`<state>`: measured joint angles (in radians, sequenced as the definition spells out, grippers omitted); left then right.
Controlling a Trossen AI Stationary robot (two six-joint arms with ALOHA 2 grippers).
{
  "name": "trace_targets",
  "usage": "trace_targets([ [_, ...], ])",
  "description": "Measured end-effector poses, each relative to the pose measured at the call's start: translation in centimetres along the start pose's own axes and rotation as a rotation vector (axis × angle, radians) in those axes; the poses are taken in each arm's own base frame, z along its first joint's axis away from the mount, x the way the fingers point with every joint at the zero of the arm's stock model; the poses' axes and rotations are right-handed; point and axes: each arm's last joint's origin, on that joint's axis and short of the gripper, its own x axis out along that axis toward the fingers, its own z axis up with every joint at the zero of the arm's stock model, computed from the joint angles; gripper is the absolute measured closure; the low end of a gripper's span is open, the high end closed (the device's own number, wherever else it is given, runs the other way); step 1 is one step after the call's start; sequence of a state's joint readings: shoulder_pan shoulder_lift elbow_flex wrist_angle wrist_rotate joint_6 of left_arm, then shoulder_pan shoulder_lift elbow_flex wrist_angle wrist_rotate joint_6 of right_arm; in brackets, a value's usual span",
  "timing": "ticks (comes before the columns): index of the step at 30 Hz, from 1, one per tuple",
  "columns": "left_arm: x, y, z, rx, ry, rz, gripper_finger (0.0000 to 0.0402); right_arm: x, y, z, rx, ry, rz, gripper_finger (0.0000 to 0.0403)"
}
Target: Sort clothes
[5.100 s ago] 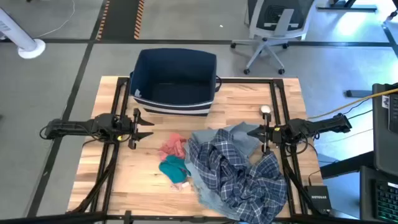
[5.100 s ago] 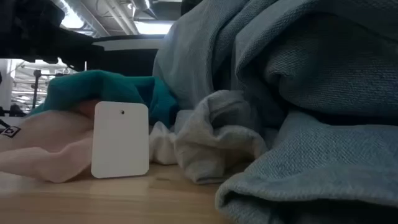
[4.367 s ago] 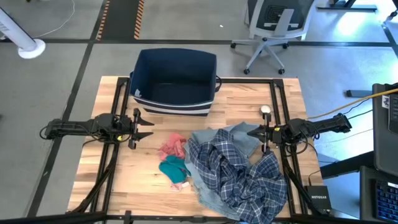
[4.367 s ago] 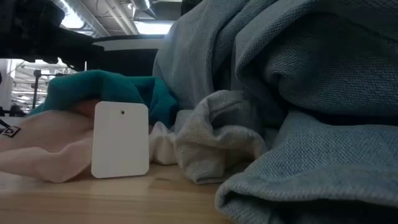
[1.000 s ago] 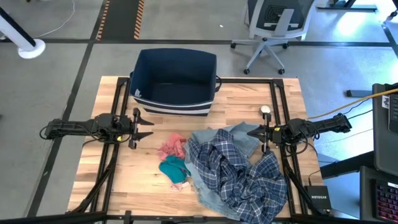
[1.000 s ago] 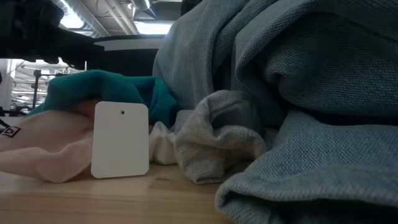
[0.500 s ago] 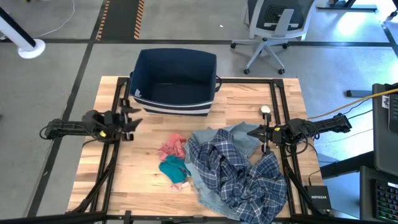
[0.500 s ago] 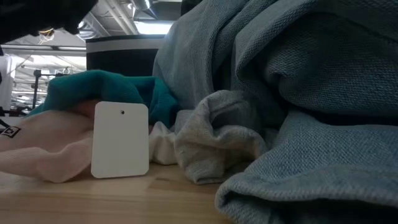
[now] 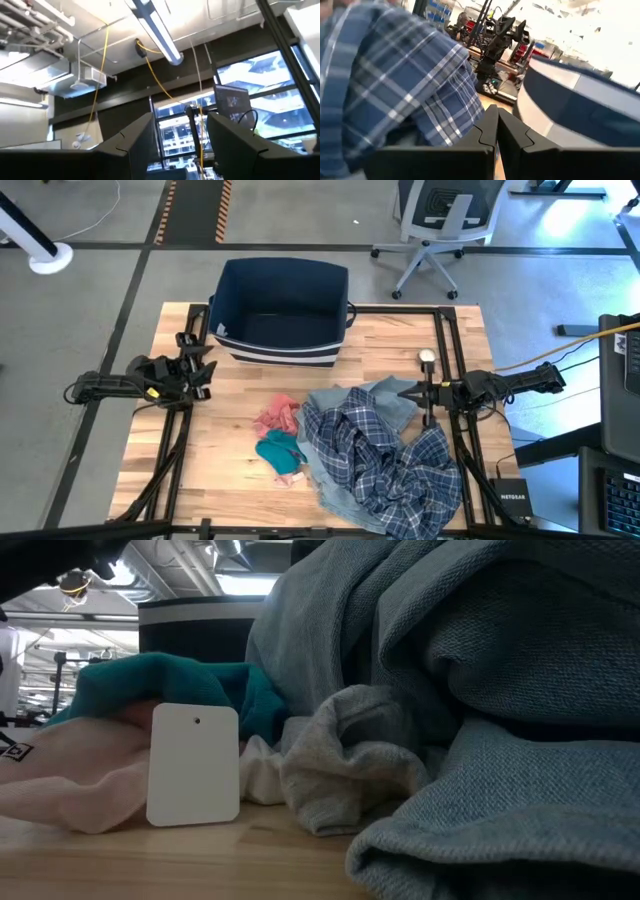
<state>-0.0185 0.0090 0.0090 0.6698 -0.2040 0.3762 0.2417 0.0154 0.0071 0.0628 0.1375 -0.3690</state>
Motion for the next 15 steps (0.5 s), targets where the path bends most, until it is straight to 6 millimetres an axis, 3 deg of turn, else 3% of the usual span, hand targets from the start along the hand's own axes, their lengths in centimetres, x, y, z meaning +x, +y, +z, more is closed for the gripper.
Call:
trace_targets([
  [5,0.0,0.2,-0.1,0.000,0.024,0.058,0.0222,0.0,-0.3,0.3,0.268,-0.021,-0.059,0.0386],
  [11,0.0,0.4,-0.1,-0.011,0.048,0.126,0.0222,-0.1,-0.6,0.9,0.231,-0.090,-0.106,0.0386],
  [15,0.0,0.4,-0.3,-0.033,0.066,0.153,0.0222,-0.5,-1.5,3.1,0.146,-0.234,-0.138,0.0386],
])
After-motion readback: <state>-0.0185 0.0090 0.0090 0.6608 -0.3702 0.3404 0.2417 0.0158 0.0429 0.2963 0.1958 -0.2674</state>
